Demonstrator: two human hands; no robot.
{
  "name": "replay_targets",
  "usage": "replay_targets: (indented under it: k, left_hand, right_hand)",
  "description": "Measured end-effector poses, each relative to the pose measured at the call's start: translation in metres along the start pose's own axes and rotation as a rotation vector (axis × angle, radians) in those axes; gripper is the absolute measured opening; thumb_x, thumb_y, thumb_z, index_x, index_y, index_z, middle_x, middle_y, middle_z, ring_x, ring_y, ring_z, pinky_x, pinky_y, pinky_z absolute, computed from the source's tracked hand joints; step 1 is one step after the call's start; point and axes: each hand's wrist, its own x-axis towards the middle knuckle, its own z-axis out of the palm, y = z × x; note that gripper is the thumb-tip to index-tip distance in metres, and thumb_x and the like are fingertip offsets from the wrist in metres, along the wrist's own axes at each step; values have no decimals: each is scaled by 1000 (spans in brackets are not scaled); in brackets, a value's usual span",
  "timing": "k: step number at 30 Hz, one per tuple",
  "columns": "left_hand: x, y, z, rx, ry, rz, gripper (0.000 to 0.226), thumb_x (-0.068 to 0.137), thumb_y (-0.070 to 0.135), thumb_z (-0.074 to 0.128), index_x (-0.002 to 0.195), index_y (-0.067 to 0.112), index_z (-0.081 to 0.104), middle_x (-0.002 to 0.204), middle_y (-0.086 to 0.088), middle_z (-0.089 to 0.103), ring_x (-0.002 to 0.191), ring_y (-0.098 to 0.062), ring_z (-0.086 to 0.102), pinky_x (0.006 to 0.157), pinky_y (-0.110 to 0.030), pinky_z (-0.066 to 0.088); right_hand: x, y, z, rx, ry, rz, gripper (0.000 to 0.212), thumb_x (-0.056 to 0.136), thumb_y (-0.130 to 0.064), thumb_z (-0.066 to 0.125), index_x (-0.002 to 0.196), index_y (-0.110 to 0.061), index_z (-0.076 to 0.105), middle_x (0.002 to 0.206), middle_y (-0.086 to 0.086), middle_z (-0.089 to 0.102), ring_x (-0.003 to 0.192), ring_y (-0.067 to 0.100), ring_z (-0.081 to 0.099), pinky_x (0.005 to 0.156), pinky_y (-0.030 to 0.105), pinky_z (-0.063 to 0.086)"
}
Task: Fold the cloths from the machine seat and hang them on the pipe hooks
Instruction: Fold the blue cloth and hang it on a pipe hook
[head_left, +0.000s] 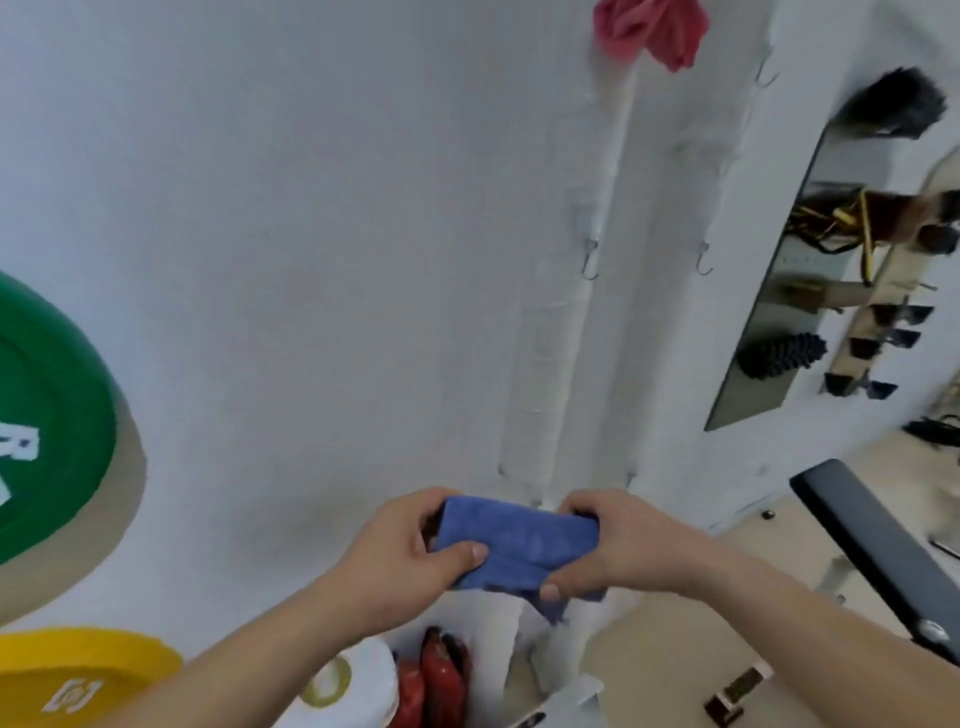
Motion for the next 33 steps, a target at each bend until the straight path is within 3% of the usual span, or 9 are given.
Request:
replay_targets:
  k: [2,6,9,13,16,20,22,27,33]
  left_hand:
    - [48,24,-6,-21,-20,45,20,88,15,75,104,27,73,95,6,80,88,-11,76,79,-29,62]
    - [128,69,-7,-49,-20,130,22,91,22,74,108,34,70,97,15,78,88,-1,74,72,-17,57]
    - [174,95,0,-48,30,173,20,91,24,74,108,34,69,98,14,78,89,-1,74,73,-16,57]
    - [227,133,9,-94,101,192,21,92,25,74,112,32,69,100,15,78,89,3,73,68,-10,56]
    - [263,165,14,-116,141,232,21,92,30,74,112,34,68,99,17,78,88,5,72,66,-8,54]
    - [310,200,18,-143,185,245,27,96,35,68,122,29,68,106,13,77,99,-6,73,81,-21,58]
    - [330,207,20,-158,191,215,27,97,34,66,122,26,68,107,8,78,98,-11,74,80,-23,60]
    - [363,190,32,-194,289,104,31,92,32,72,118,18,60,106,-1,73,88,-17,76,72,-25,62]
    - [373,172,46,-332,255,-18,29,95,29,70,115,11,60,92,-10,74,73,-23,71,64,-30,60]
  right_hand:
    - [16,4,-39,212,11,9,46,64,-40,96,91,-19,64,82,-5,71,74,13,66,71,29,51]
    - [52,11,-109,473,-13,-89,46,84,-43,78,114,-10,69,111,17,75,100,32,72,89,35,56]
    - [82,27,-153,625,6,-111,42,89,-38,78,123,-15,68,120,13,75,110,30,73,96,49,58]
    - [117,45,-208,647,52,-184,38,95,-22,72,131,-20,63,125,10,74,115,32,72,95,54,59]
    - [143,48,-251,625,234,-271,39,95,-15,71,131,-21,57,119,9,75,108,34,74,93,58,59]
    - [180,48,-298,625,412,-354,38,97,-17,70,131,-21,53,112,8,77,98,29,77,89,48,63]
    - [201,52,-309,641,434,-342,30,97,-18,68,125,-18,58,112,12,77,100,34,76,90,51,62]
    - [251,65,-307,638,379,-254,27,97,-20,65,123,-12,60,115,13,74,97,28,75,67,31,60]
    - [273,77,-303,731,109,-36,27,95,-14,57,120,-8,67,97,11,73,84,27,67,73,41,62]
